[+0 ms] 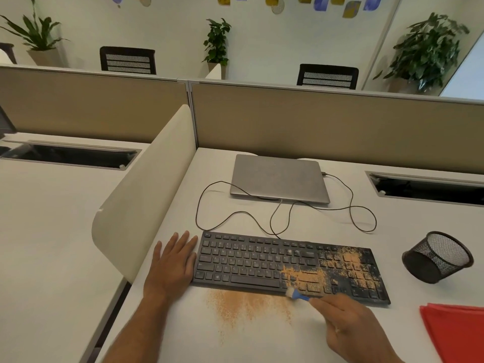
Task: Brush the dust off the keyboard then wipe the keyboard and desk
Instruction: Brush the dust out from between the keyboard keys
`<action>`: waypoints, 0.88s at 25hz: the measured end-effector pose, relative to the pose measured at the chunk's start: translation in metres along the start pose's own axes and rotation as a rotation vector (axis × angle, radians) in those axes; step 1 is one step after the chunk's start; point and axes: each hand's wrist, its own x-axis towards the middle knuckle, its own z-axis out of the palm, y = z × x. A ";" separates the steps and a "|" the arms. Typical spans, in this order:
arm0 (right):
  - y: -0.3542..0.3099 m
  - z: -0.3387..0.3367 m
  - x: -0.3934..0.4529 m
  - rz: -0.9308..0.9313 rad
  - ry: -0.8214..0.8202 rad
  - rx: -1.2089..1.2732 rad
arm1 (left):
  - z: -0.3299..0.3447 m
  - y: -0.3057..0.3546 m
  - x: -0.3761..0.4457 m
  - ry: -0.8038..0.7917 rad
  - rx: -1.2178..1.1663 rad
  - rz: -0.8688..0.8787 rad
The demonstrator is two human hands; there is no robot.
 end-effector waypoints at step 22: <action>-0.005 -0.001 0.074 0.114 0.041 0.208 | 0.000 -0.001 0.000 -0.017 0.025 -0.011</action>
